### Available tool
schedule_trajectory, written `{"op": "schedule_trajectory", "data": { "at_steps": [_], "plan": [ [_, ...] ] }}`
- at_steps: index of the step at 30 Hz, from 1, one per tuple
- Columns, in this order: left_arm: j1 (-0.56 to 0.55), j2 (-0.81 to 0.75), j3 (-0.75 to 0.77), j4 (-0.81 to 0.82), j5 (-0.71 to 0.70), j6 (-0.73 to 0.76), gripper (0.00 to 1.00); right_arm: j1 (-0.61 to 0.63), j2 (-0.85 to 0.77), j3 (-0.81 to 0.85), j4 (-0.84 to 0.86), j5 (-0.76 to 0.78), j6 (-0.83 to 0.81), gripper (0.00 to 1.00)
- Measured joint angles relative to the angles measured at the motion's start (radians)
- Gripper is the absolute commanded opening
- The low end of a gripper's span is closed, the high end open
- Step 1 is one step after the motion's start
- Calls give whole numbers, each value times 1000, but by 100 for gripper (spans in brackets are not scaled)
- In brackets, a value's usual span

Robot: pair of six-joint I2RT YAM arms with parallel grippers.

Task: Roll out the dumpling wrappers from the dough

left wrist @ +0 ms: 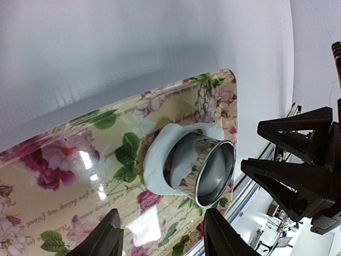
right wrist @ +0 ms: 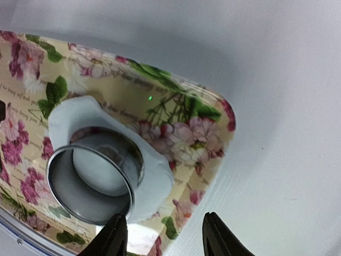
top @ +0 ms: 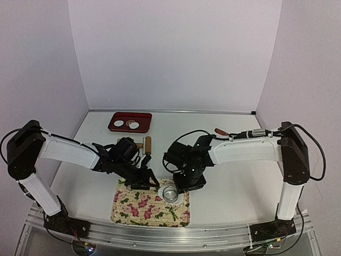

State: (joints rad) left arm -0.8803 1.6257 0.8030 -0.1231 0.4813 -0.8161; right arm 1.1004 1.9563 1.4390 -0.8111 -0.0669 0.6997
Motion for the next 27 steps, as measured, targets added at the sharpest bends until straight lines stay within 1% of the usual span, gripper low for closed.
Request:
{"op": "schedule_trajectory", "data": {
  "at_steps": [4, 7, 9, 13, 19, 24, 27],
  "plan": [
    [-5, 7, 34, 7, 9, 11, 53, 0, -98, -86, 26, -6, 27, 50],
    [-5, 17, 49, 18, 15, 16, 54, 0, -175, -167, 93, -30, 35, 43],
    [-7, 22, 55, 18, 15, 18, 54, 0, -202, -215, 150, -55, 34, 41],
    [-13, 41, 85, 14, 15, 29, 53, 0, -205, -299, 284, -125, 25, 39],
    [-18, 46, 109, 4, 14, 31, 53, 0, -187, -346, 409, -171, -15, 39],
    [-19, 46, 110, -16, 12, 31, 53, 1, -162, -360, 470, -182, -50, 39],
    [-20, 46, 113, -24, 8, 31, 53, 9, -160, -364, 491, -177, -70, 41]
  ]
}}
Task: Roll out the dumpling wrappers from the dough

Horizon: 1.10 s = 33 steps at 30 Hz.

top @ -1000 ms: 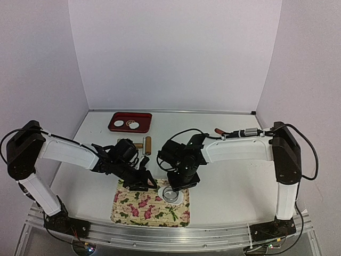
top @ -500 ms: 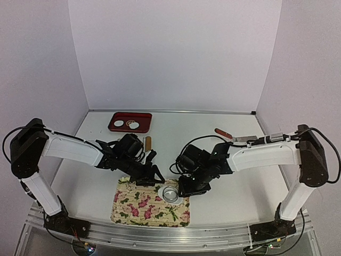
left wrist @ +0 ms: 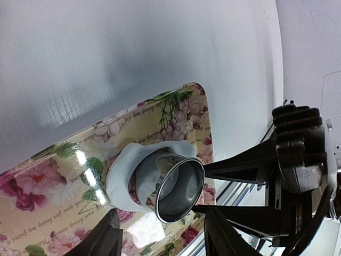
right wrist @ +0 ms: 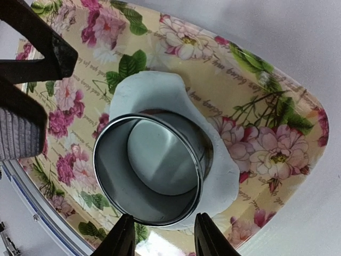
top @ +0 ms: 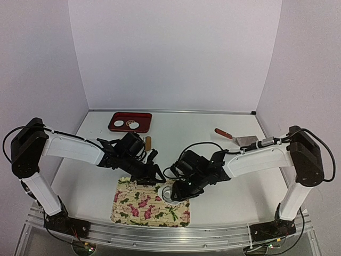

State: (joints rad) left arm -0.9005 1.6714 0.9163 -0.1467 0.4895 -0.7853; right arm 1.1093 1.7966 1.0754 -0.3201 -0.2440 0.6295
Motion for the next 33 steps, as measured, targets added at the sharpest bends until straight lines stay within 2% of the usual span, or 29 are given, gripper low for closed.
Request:
{"op": "schedule_trajectory", "data": {
  "at_steps": [3, 10, 25, 33],
  "plan": [
    [0, 0, 1, -9, -7, 0, 53, 11, 0, -12, 22, 10, -14, 42],
    [0, 0, 11, -22, -19, 0, 53, 38, -6, -58, 14, 64, -43, 52],
    [0, 32, 33, -37, -21, 1, 54, 64, -54, -45, 13, 150, -90, 59],
    [0, 32, 33, -37, -21, 1, 54, 65, -85, -43, 13, 194, -79, 58]
  ]
}}
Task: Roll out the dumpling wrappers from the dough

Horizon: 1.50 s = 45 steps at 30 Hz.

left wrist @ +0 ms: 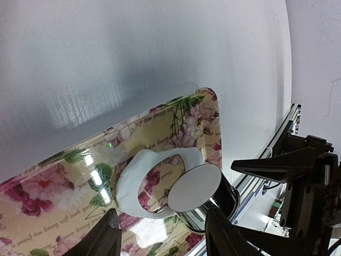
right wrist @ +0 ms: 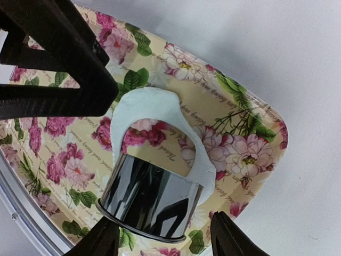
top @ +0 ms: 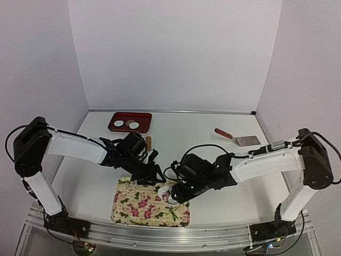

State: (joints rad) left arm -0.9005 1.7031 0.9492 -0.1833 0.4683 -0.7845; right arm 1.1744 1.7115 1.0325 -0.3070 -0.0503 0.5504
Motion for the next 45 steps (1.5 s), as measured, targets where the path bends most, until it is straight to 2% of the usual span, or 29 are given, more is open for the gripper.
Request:
{"op": "schedule_trajectory", "data": {
  "at_steps": [3, 8, 23, 29, 34, 38, 45],
  "plan": [
    [0, 0, -1, 1, 0, 0, 54, 0, 0, 0, -1, 12, 1, 52],
    [0, -6, -9, 1, 0, -1, 54, 0, 11, 7, 0, 20, -4, 30],
    [0, -55, -37, 1, -4, -9, 55, 0, 37, 32, -1, 62, -22, 1],
    [0, -70, -61, -1, -24, -11, 55, 0, 46, 52, 0, 72, -20, 3],
    [0, -87, -69, 0, -33, -21, 55, 0, 57, 63, 1, 71, -13, 25],
    [0, -110, -82, -1, -48, -28, 56, 0, 74, 85, -4, 68, -2, 33],
    [0, -161, -119, -1, -101, -54, 57, 0, 150, 192, -22, 61, 7, 35]
  ]
}}
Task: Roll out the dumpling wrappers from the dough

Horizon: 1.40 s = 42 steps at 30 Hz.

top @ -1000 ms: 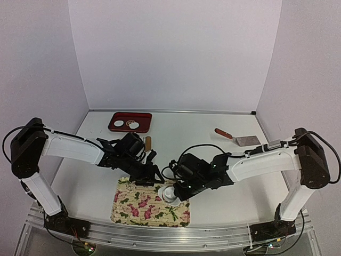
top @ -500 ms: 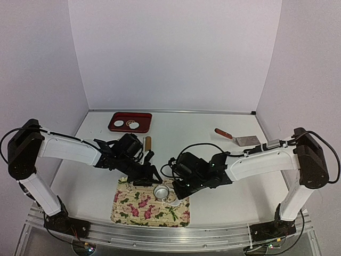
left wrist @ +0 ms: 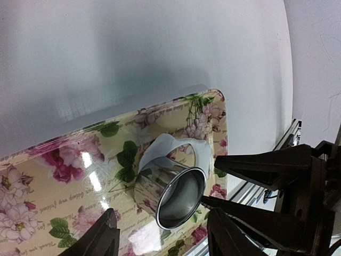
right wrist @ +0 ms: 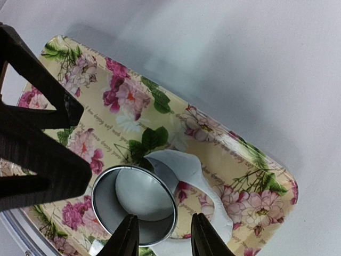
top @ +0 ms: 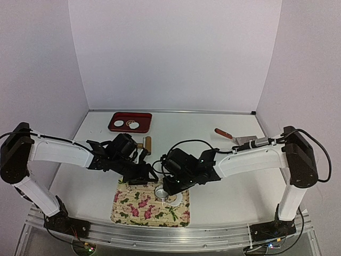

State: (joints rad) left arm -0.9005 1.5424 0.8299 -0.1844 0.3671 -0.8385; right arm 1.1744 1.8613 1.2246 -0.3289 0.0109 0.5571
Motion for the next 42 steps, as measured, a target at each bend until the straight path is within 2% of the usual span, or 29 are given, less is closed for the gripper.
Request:
{"op": "schedule_trajectory", "data": {
  "at_steps": [6, 11, 14, 18, 20, 42],
  "plan": [
    [0, -14, -20, 0, -23, -10, 58, 0, 60, 42, -53, 5, 6, 36],
    [0, -30, -34, -7, -31, -25, 58, 0, 76, 44, -87, 6, 15, 30],
    [0, -33, -34, -8, -31, -27, 58, 0, 92, 62, -99, 1, 15, 23],
    [1, -44, -44, -13, -40, -29, 58, 0, 123, 102, -104, -6, 19, 5],
    [2, -53, -53, -17, -43, -32, 58, 0, 129, 112, -105, -12, 21, 0],
    [10, -207, -118, -33, -77, -60, 61, 0, 80, 167, -109, -149, 14, 0]
  ]
}}
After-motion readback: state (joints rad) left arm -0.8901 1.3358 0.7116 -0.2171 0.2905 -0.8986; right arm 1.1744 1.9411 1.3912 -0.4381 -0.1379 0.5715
